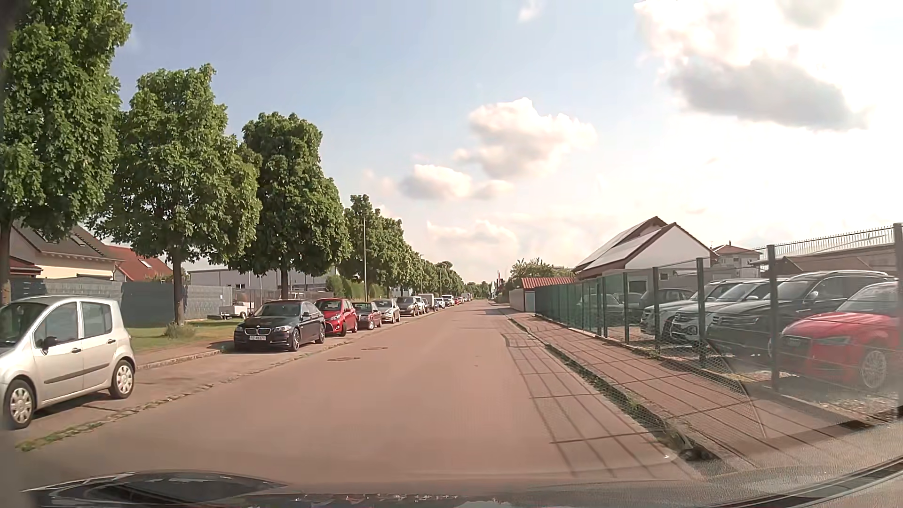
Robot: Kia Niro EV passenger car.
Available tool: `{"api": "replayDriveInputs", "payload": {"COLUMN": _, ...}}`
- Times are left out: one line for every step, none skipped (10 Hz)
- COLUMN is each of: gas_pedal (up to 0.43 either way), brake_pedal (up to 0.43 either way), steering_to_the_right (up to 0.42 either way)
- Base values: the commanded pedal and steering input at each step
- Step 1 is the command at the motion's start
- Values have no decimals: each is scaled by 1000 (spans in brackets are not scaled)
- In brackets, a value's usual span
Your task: Follow the waypoints while adhering to traffic rules and regulations
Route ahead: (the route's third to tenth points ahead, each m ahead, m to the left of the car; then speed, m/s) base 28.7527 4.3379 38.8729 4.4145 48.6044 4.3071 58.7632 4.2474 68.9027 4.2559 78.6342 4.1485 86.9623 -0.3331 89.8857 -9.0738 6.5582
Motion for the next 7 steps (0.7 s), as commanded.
{"api": "replayDriveInputs", "payload": {"gas_pedal": 157, "brake_pedal": 18, "steering_to_the_right": -8}}
{"api": "replayDriveInputs", "payload": {"gas_pedal": 157, "brake_pedal": 18, "steering_to_the_right": -7}}
{"api": "replayDriveInputs", "payload": {"gas_pedal": 157, "brake_pedal": 12, "steering_to_the_right": -6}}
{"api": "replayDriveInputs", "payload": {"gas_pedal": 157, "brake_pedal": 12, "steering_to_the_right": -5}}
{"api": "replayDriveInputs", "payload": {"gas_pedal": 157, "brake_pedal": 12, "steering_to_the_right": -5}}
{"api": "replayDriveInputs", "payload": {"gas_pedal": 157, "brake_pedal": 12, "steering_to_the_right": -5}}
{"api": "replayDriveInputs", "payload": {"gas_pedal": 157, "brake_pedal": 12, "steering_to_the_right": -3}}
